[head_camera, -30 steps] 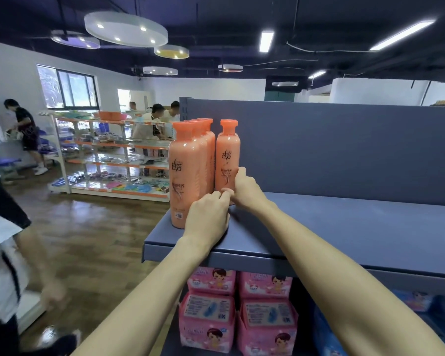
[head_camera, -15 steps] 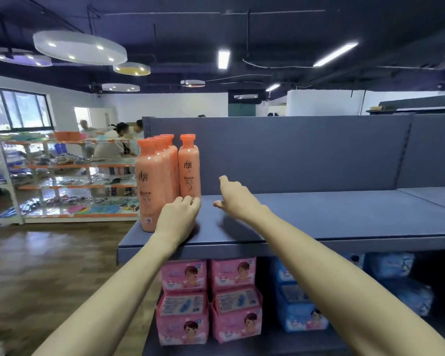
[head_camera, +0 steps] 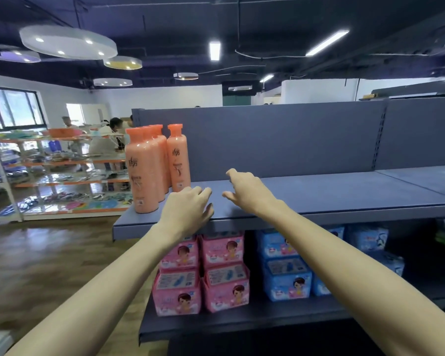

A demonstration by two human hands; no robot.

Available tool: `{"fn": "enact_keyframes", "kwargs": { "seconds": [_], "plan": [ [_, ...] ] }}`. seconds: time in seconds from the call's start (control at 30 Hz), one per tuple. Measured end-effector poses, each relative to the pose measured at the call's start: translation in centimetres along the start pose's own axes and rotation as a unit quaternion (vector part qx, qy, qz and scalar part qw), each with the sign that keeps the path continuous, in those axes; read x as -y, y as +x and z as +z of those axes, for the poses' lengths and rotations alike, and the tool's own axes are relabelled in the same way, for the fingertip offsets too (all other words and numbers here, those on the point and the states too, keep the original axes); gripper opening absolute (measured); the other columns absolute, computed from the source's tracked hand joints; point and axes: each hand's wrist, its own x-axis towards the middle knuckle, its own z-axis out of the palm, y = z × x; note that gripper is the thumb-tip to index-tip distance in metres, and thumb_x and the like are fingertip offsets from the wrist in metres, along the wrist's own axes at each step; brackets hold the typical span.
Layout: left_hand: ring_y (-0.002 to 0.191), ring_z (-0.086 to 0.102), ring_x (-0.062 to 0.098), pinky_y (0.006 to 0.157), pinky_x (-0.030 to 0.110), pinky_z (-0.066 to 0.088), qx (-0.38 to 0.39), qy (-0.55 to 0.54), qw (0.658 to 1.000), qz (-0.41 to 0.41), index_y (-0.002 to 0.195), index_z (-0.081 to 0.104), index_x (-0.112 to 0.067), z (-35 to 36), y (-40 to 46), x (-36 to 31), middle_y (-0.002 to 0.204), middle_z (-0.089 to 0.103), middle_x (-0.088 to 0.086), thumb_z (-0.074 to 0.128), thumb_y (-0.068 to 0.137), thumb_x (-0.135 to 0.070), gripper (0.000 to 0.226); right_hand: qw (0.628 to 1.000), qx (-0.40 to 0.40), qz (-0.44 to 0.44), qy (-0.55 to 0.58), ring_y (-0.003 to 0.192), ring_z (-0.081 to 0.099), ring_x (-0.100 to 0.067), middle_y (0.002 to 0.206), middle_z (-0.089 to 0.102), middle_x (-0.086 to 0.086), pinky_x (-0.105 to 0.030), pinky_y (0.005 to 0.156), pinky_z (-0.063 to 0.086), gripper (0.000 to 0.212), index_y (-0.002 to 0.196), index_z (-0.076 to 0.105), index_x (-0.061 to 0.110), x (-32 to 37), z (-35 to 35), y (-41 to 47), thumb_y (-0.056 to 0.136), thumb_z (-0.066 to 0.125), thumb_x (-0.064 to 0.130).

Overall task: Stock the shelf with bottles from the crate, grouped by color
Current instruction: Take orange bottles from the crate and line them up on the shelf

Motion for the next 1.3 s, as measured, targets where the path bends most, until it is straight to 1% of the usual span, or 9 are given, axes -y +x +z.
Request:
{"fn": "enact_keyframes", "kwargs": {
  "seconds": [0.07,0.13,0.2,0.3,0.43,0.5,0.97,1.17,1.3],
  "plan": [
    [0.052,0.050,0.023,0.040,0.023,0.026,-0.013,-0.017,1.000,0.002,0.076,0.052,-0.013,-0.2,-0.9,-1.0,0.059,0.049,0.000,0.063,0.081,-0.030,0.021,0.999,-0.031,-0.008,0.018,0.104,0.061,-0.031,0.118,0.064,-0.010,-0.043,0.087,0.049,0.042,0.128,0.047,0.008,-0.4,0.6,-1.6,0.095,0.061,0.031],
    [0.054,0.051,0.023,0.040,0.024,0.026,-0.021,-0.040,0.999,0.000,0.079,0.052,-0.014,-0.3,-2.3,-2.2,0.062,0.049,0.000,0.051,0.083,-0.033,0.020,0.998,-0.051,-0.016,0.041,0.106,0.062,-0.027,0.119,0.064,-0.007,-0.042,0.089,0.048,0.043,0.131,0.048,0.010,-0.6,1.5,-3.7,0.095,0.061,0.031],
    [0.058,0.053,0.022,0.040,0.026,0.029,-0.013,-0.064,0.998,0.013,0.081,0.054,-0.015,-0.2,-4.2,-3.8,0.065,0.052,-0.001,0.043,0.082,-0.036,0.024,0.996,-0.056,-0.028,0.057,0.105,0.063,-0.026,0.119,0.064,-0.005,-0.041,0.088,0.048,0.042,0.132,0.051,0.011,-0.8,2.7,-6.3,0.095,0.061,0.030],
    [0.063,0.056,0.021,0.042,0.026,0.030,0.014,-0.068,0.997,0.029,0.087,0.059,-0.016,0.5,-7.2,-6.3,0.070,0.056,-0.002,0.043,0.081,-0.040,0.029,0.996,-0.056,-0.043,0.050,0.100,0.062,-0.030,0.113,0.064,-0.006,-0.041,0.083,0.049,0.038,0.128,0.055,0.011,-1.6,4.7,-10.1,0.095,0.061,0.029],
    [0.061,0.057,0.022,0.041,0.025,0.031,0.062,-0.080,0.994,0.035,0.089,0.060,-0.014,2.3,-10.4,-9.0,0.070,0.058,0.000,0.066,0.075,-0.036,0.027,0.999,0.000,-0.030,0.029,0.096,0.062,-0.029,0.109,0.061,-0.004,-0.039,0.078,0.047,0.036,0.125,0.054,0.012,-3.2,7.4,-13.5,0.095,0.060,0.032],
    [0.060,0.058,0.022,0.041,0.025,0.031,0.087,-0.075,0.993,0.037,0.089,0.060,-0.014,3.0,-11.6,-10.2,0.071,0.058,0.000,0.071,0.073,-0.036,0.030,0.999,0.030,-0.024,0.019,0.098,0.061,-0.029,0.110,0.060,-0.005,-0.040,0.080,0.049,0.036,0.124,0.053,0.012,-4.0,8.5,-14.7,0.095,0.059,0.034],
    [0.062,0.059,0.024,0.040,0.028,0.037,0.206,-0.106,0.973,0.006,0.091,0.060,-0.013,6.2,-18.1,-16.4,0.070,0.058,0.000,0.074,0.065,-0.030,0.034,0.989,0.136,0.023,0.055,0.098,0.060,-0.028,0.111,0.058,-0.006,-0.039,0.083,0.048,0.035,0.122,0.051,0.011,-8.0,14.9,-21.3,0.097,0.056,0.036],
    [0.061,0.058,0.026,0.040,0.029,0.035,0.278,-0.133,0.951,-0.018,0.086,0.058,-0.014,7.9,-23.1,-19.4,0.068,0.056,0.001,0.072,0.064,-0.028,0.030,0.975,0.204,0.052,0.071,0.106,0.059,-0.030,0.120,0.059,-0.006,-0.039,0.085,0.046,0.041,0.127,0.050,0.012,-9.5,20.0,-25.6,0.096,0.058,0.037],
    [0.059,0.056,0.025,0.041,0.027,0.028,0.344,-0.149,0.926,-0.037,0.082,0.055,-0.015,9.0,-27.9,-21.5,0.066,0.054,-0.001,0.067,0.067,-0.028,0.024,0.958,0.262,0.078,0.082,0.101,0.062,-0.030,0.116,0.060,-0.007,-0.040,0.081,0.049,0.042,0.127,0.051,0.012,-9.9,23.2,-29.2,0.094,0.060,0.036]
  ]
}}
